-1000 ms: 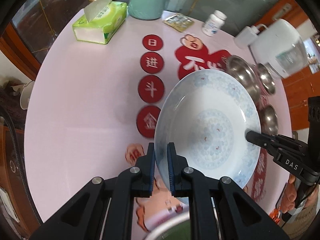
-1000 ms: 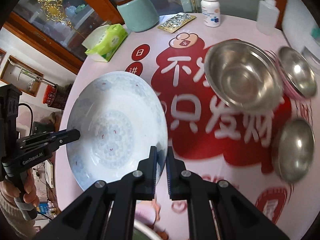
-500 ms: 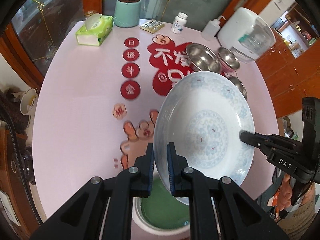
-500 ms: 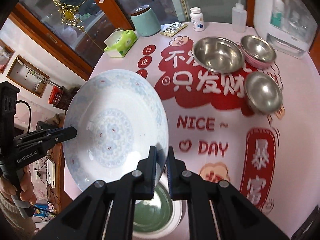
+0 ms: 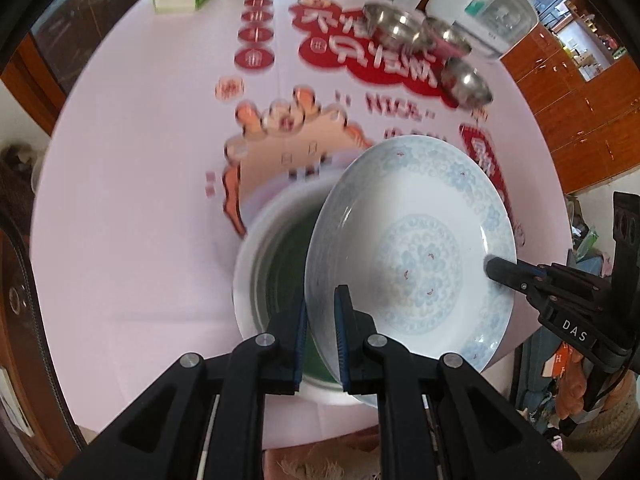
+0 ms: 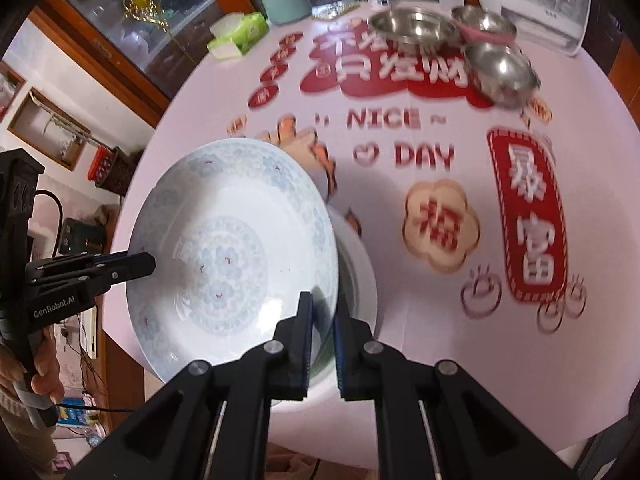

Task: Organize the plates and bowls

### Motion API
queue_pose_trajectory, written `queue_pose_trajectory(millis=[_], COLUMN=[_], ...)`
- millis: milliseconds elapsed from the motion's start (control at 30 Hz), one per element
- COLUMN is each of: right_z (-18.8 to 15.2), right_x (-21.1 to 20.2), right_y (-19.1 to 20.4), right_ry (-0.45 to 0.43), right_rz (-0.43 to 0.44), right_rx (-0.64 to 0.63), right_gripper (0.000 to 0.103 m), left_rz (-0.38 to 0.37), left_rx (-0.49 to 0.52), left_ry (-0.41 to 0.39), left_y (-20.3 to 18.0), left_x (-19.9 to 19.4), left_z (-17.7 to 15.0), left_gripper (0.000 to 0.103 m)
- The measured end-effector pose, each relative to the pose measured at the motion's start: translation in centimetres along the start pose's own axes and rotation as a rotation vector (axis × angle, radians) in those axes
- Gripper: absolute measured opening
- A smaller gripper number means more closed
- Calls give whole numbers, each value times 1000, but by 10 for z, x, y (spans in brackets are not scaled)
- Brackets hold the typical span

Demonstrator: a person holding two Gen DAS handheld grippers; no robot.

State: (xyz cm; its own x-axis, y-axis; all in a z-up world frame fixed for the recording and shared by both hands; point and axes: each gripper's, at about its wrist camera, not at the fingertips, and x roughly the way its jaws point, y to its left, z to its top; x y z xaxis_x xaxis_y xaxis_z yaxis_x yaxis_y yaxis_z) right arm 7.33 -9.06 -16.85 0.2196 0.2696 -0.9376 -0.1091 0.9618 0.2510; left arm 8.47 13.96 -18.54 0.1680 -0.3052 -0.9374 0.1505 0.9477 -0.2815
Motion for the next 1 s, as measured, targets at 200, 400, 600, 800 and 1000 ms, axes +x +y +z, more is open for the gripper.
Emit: queue_pose_trajectory(millis=[200, 400, 600, 800, 1000], right_z=[-20, -20, -14, -10, -7], right_x=[33, 48, 59, 61, 65], right_y=[-2, 2, 7, 10, 12], right_ry=[61, 68, 73, 61, 81], right_rz=[-12, -20, -39, -66, -71], right_rx=[18, -2, -21, -54, -72], right_gripper=[9, 9, 9, 10, 11], left_rz=[31, 42, 61, 93, 109], left_rx=[-20, -47, -60, -30, -18], left_ry=[37, 55, 58, 51, 49], left_y=[7, 18, 27, 25, 26], left_x=[34, 48, 58, 62, 60], left_z=[-25, -28, -25, -23, -19], left_gripper=[9, 9, 9, 9, 10])
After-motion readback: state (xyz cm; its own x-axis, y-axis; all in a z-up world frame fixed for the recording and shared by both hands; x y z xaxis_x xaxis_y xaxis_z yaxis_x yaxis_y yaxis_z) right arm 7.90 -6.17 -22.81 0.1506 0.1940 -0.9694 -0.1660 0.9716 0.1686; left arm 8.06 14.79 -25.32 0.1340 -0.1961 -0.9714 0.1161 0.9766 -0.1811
